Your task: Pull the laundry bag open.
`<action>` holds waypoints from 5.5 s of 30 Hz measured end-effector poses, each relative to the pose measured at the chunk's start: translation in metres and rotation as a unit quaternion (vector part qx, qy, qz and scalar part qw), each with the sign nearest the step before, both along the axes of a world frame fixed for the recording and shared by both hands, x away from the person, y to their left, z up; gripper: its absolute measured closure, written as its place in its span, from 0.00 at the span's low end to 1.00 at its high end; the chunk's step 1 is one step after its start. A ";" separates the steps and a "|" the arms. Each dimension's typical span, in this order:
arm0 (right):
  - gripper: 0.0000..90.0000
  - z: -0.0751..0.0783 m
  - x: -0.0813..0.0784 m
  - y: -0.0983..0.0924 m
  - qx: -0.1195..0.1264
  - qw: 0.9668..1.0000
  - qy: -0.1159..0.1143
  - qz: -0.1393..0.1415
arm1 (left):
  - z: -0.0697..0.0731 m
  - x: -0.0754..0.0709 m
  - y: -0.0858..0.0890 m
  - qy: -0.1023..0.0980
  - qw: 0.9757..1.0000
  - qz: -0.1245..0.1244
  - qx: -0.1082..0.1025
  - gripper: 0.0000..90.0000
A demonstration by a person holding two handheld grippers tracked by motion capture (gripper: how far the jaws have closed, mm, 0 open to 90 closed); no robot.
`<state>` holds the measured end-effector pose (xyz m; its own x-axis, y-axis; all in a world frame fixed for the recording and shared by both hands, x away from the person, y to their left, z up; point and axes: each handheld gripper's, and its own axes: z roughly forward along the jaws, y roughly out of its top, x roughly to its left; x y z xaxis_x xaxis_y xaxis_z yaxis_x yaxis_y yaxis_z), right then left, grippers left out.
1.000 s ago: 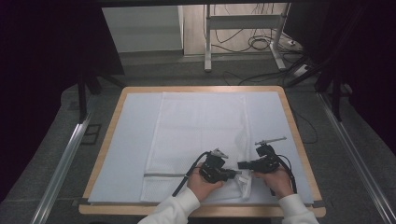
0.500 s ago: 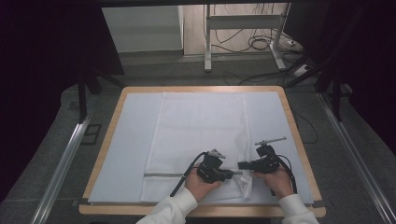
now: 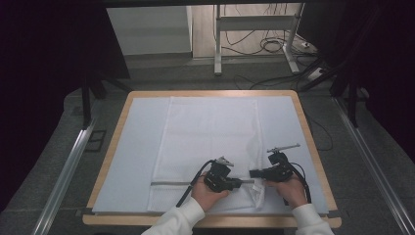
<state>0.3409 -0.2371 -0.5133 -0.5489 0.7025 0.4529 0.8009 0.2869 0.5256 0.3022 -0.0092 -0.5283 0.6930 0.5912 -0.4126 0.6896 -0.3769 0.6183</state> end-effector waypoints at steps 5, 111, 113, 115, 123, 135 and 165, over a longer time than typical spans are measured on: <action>0.98 0.000 0.000 0.000 0.001 1.000 0.000 0.001 | 0.000 -0.001 0.003 0.001 1.000 0.002 0.000 0.97; 0.98 -0.004 0.001 -0.001 -0.004 1.000 0.007 0.005 | -0.008 -0.008 0.072 0.017 0.999 0.043 -0.003 0.97; 0.98 -0.005 0.001 -0.001 -0.003 1.000 0.008 0.005 | -0.008 -0.008 0.073 0.016 0.999 0.040 0.000 0.97; 0.98 -0.005 0.001 -0.001 -0.004 1.000 0.007 0.005 | -0.007 -0.008 0.074 0.016 0.999 0.041 -0.002 0.97; 0.98 -0.005 0.001 -0.001 -0.004 1.000 0.006 0.003 | -0.007 -0.009 0.080 0.018 0.999 0.048 -0.002 0.97; 0.98 -0.005 0.001 -0.002 -0.004 1.000 0.004 0.002 | -0.006 -0.011 0.088 0.017 0.999 0.051 0.000 0.97; 0.98 -0.003 0.000 -0.009 -0.007 1.000 -0.003 -0.009 | -0.005 -0.012 0.129 0.021 0.996 0.082 0.006 0.97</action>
<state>0.3414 -0.2465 -0.5166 -0.5384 0.7188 0.4398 0.8029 0.2789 0.5269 0.2904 0.1196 -0.5333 0.5690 0.7005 -0.4308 0.7673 -0.2638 0.5845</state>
